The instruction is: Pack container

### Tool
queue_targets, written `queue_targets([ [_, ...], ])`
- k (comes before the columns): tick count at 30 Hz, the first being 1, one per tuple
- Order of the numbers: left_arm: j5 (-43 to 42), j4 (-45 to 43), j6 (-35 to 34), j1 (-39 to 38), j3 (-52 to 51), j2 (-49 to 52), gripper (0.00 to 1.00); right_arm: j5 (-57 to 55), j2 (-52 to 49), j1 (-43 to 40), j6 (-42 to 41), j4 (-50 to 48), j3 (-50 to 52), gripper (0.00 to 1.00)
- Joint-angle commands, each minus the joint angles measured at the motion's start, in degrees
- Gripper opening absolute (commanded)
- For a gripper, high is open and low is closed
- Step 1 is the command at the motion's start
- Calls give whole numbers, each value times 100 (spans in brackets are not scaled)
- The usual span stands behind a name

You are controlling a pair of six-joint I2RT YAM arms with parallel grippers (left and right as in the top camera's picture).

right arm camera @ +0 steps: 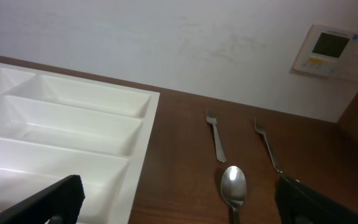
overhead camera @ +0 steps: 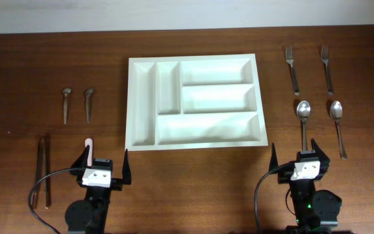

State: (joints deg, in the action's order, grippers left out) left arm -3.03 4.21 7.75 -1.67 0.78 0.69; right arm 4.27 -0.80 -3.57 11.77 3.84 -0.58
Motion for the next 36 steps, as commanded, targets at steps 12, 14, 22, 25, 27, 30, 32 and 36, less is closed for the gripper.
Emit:
queue_targets([
  [12, -24, 13, 72, 35, -31, -35, 99, -22, 48, 57, -79, 33, 26, 99],
  [14, -24, 13, 72, 35, -31, -35, 99, -24, 44, 57, -74, 31, 26, 99],
  [22, -22, 13, 72, 35, -31, -35, 99, -24, 9, 57, -166, 33, 26, 99],
  [25, -22, 13, 72, 35, -31, -35, 99, -24, 0, 57, -164, 33, 26, 99],
  [27, -24, 13, 72, 35, -31, -35, 99, -26, 0, 57, -162, 33, 26, 99],
  [30, -24, 13, 72, 35, -31, -35, 99, -24, 0, 57, -164, 33, 26, 99],
  [32, -22, 13, 72, 35, -31, -35, 99, -24, 0, 57, -184, 31, 26, 99],
  [36, -24, 13, 72, 35, -31, -35, 99, -24, 0, 55, -730, -170, 22, 99],
])
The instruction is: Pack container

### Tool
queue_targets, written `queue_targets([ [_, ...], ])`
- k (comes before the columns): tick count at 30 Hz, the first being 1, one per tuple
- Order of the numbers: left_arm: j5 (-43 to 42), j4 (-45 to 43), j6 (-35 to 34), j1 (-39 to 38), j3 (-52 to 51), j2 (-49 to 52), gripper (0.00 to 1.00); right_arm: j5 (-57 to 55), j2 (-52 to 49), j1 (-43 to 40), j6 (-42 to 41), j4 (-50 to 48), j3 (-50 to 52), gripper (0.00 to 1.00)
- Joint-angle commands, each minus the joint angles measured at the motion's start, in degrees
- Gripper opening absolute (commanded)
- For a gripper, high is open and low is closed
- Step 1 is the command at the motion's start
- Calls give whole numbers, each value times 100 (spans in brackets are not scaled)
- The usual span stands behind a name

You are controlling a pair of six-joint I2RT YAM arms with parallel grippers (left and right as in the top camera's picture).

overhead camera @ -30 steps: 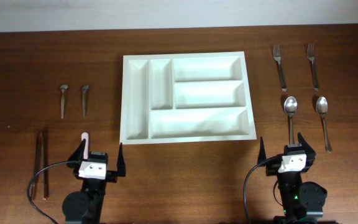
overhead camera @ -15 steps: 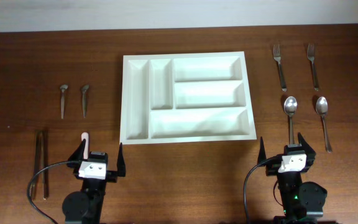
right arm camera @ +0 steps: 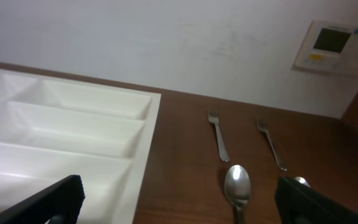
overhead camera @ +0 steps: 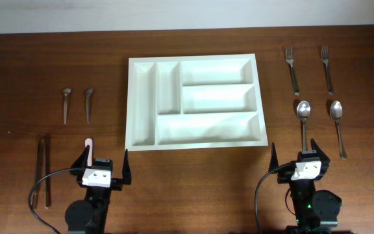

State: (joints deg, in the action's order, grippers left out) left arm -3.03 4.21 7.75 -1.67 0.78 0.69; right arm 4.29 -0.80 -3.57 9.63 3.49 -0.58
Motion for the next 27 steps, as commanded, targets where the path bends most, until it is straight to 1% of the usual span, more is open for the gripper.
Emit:
queue_targets([
  [1, -24, 13, 72, 35, -31, -35, 99, -26, 0, 55, -730, -205, -2, 99],
  [3, -24, 13, 72, 35, -31, -35, 99, -31, 0, 55, -960, -238, -122, 99],
  [5, -24, 13, 72, 35, -31, -35, 99, -181, 0, 55, -951, -236, -273, 99],
  [9, -22, 13, 72, 35, -31, -35, 99, -1054, -120, 55, -831, -109, -675, 99],
  [11, -24, 13, 72, 35, -31, -35, 99, -1355, -323, 55, -658, 59, -918, 99],
  [14, -24, 13, 72, 35, -31, -35, 99, -1821, -914, 55, -562, 452, -1488, 98],
  [17, -24, 13, 72, 35, -31, -35, 99, -2072, -1751, 42, -560, 809, -2280, 99],
  [18, -24, 13, 72, 35, -31, -35, 99, -2081, -2535, -37, -560, 1169, -3032, 99],
  [21, -24, 13, 72, 35, -31, -35, 99, -1884, -3816, -254, -461, 1897, -4245, 99],
  [23, -24, 13, 72, 35, -31, -35, 99, -1327, -4717, -466, -70, 2557, -5117, 99],
  [25, -22, 13, 72, 35, -31, -35, 99, -608, -5683, -743, 358, 3451, -6127, 99],
  [27, -24, 13, 72, 35, -31, -35, 99, -330, -6647, -1027, 494, 4367, -7165, 99],
])
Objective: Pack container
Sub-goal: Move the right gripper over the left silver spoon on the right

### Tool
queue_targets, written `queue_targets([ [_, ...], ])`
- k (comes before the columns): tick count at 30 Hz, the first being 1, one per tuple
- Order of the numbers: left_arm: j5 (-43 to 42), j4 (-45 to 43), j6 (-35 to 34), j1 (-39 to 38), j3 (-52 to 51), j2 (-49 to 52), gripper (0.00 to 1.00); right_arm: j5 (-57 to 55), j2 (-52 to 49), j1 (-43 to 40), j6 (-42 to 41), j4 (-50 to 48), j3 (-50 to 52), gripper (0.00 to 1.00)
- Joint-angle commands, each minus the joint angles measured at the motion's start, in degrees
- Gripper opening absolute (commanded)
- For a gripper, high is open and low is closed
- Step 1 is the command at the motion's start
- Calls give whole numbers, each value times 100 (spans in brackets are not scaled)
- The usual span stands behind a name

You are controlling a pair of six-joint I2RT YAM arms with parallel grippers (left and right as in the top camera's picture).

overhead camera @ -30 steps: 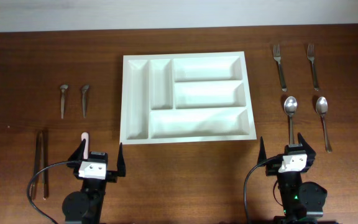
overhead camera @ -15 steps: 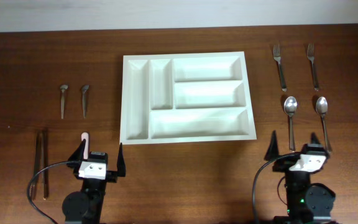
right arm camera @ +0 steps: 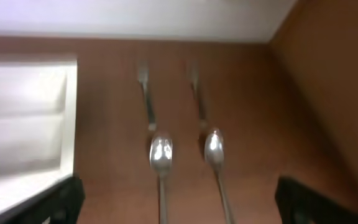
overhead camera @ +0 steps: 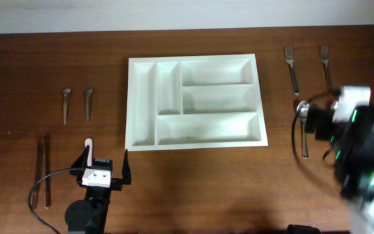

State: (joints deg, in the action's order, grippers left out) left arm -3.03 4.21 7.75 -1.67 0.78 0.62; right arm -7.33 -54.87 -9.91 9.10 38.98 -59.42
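Observation:
The white compartment tray (overhead camera: 193,60) lies in the middle of the table, and its right edge shows in the right wrist view (right arm camera: 23,124). Two forks (overhead camera: 291,68) (overhead camera: 326,65) lie at the far right. Two spoons lie below them. The left spoon (overhead camera: 302,117) shows in the overhead view, while my blurred raised right arm hides the other. My right gripper (right arm camera: 180,202) hangs open above both spoons (right arm camera: 161,152) (right arm camera: 213,146), holding nothing. My left gripper (overhead camera: 106,162) rests open at the front left.
On the left lie two small spoons (overhead camera: 65,104) (overhead camera: 88,103), a pair of thin sticks (overhead camera: 43,169) and a pink-handled piece (overhead camera: 89,146) just behind the left gripper. A wall borders the table's far edge.
My right arm has left its place at the front right edge and now stands raised over the spoons, with the wrist view looking down on spoons and forks. The left arm has not moved.
Both arms rested open at the front edge, with all cutlery beside the tray. A little later the right wrist view had shifted only slightly. Now the right arm is raised above the two spoons, still open and holding nothing.

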Motion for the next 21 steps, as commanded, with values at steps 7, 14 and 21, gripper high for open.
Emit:
queue_targets([
  [7, -22, 13, 72, 35, -31, -28, 99, 820, -3748, -855, 546, 2645, -3958, 99],
  [14, -24, 13, 72, 35, -31, -28, 99, 824, -4745, -848, 544, 2778, -4205, 99],
  [21, -24, 13, 72, 35, -31, -28, 99, 820, -5515, -848, 881, 3016, -4203, 99],
])
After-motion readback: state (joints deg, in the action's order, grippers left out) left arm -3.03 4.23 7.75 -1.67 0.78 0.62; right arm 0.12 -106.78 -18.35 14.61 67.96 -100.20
